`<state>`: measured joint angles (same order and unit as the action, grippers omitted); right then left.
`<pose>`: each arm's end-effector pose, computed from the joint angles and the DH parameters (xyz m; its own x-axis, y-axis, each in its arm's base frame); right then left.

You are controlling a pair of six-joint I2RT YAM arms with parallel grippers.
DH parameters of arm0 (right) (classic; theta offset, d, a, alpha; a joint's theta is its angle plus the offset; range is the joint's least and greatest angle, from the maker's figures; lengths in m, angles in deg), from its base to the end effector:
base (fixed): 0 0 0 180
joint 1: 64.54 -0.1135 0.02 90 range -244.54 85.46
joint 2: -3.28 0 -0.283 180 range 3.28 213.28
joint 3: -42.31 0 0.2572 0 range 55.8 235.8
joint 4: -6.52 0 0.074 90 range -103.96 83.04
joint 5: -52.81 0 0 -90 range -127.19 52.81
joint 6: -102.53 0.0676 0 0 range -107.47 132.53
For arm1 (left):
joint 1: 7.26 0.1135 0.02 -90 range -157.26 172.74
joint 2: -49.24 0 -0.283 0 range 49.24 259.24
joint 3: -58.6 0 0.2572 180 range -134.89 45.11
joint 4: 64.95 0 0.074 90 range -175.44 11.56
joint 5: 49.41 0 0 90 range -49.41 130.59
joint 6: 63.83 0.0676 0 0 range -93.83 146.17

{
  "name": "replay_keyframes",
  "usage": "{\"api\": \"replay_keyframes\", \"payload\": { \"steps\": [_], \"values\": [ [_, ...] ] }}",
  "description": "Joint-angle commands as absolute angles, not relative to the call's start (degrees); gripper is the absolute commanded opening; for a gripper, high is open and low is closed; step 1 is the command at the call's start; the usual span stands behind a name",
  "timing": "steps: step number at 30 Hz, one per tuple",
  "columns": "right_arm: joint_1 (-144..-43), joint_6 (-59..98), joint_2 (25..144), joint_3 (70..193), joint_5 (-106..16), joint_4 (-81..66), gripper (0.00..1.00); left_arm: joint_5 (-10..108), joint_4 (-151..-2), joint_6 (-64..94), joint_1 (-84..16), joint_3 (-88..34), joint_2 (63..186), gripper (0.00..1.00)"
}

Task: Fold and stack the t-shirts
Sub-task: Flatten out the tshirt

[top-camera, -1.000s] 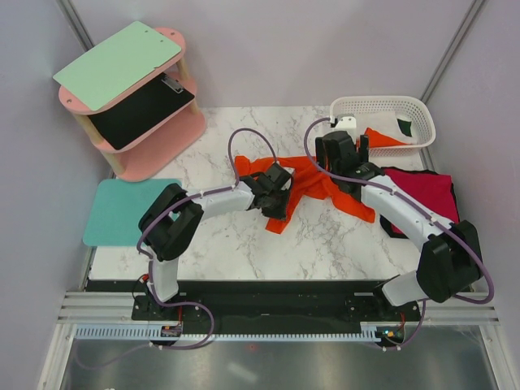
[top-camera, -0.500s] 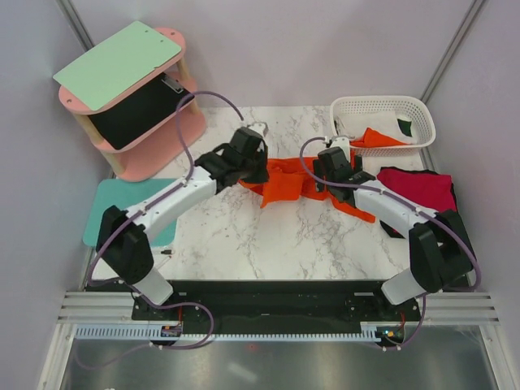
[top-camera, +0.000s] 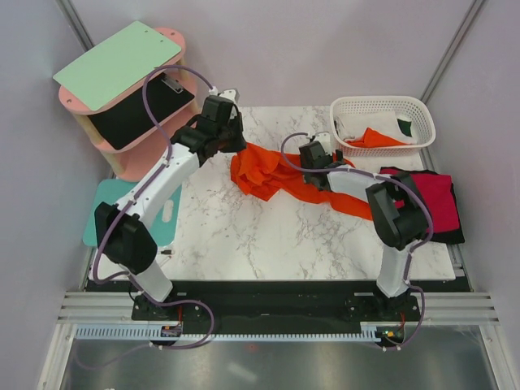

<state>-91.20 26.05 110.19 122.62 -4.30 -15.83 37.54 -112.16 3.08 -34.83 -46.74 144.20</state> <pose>0.3902 0.1548 0.1705 -0.6689 -0.1162 -0.7343 0.1011 0.9643 -0.2446 0.3657 -0.1869 0.3570 -0.6553 -0.0997 -0.7488 0.1820 0.9412 -0.2846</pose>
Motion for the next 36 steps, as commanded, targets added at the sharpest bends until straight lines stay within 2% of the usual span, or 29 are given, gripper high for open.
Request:
{"api": "replay_keyframes", "payload": {
  "steps": [1, 2, 3, 4, 6, 11, 18, 25, 28, 30, 32, 35, 36],
  "values": [
    [-91.0, 26.1, 117.9, 128.6, 1.1, -12.9, 0.88, 38.9, -113.1, 5.9, -34.2, -50.8, 145.4, 0.02],
    [-90.8, 27.6, 119.1, 131.0, 1.7, -14.9, 0.82, 39.0, -113.2, 5.9, -33.6, -51.0, 145.5, 0.02],
    [-90.8, 28.2, 120.2, 131.6, 2.6, -15.7, 0.52, 39.1, -113.3, 5.9, -33.5, -51.0, 145.6, 0.02],
    [-90.8, 28.4, 120.3, 131.6, 3.3, -15.8, 0.42, 39.1, -113.5, 6.0, -33.2, -51.1, 145.4, 0.02],
    [-90.8, 29.0, 119.0, 130.9, 3.2, -15.3, 0.29, 38.7, -113.8, 6.1, -32.5, -51.0, 144.7, 0.02],
    [-90.7, 28.5, 113.2, 127.8, 1.7, -15.5, 0.08, 37.0, -114.3, 6.0, -30.8, -50.5, 142.6, 0.02],
    [-90.7, 28.0, 98.9, 122.8, -5.2, -18.3, 0.00, 35.7, -116.3, 5.5, -30.0, -49.2, 139.0, 0.02],
    [-91.4, 26.9, 85.5, 116.5, -18.7, -24.0, 0.00, 33.4, -120.1, 4.5, -29.8, -45.2, 131.3, 0.02],
    [-91.5, 25.8, 81.1, 114.3, -26.4, -27.8, 0.03, 31.6, -121.9, 4.5, -29.5, -44.8, 128.4, 0.02],
    [-91.5, 26.5, 79.7, 113.0, -29.4, -29.5, 0.38, 31.5, -123.3, 4.7, -29.3, -44.9, 127.5, 0.02],
    [-91.5, 26.9, 79.3, 110.6, -29.6, -29.2, 0.59, 31.4, -124.1, 4.7, -29.1, -45.1, 127.6, 0.02],
    [-91.5, 28.2, 78.9, 108.7, -27.0, -27.7, 0.71, 32.3, -124.3, 4.5, -29.1, -44.6, 127.8, 0.02],
    [-91.5, 28.7, 78.7, 108.4, -26.8, -27.0, 0.72, 32.5, -124.2, 4.2, -29.1, -44.6, 127.8, 0.02]
  ]
}}
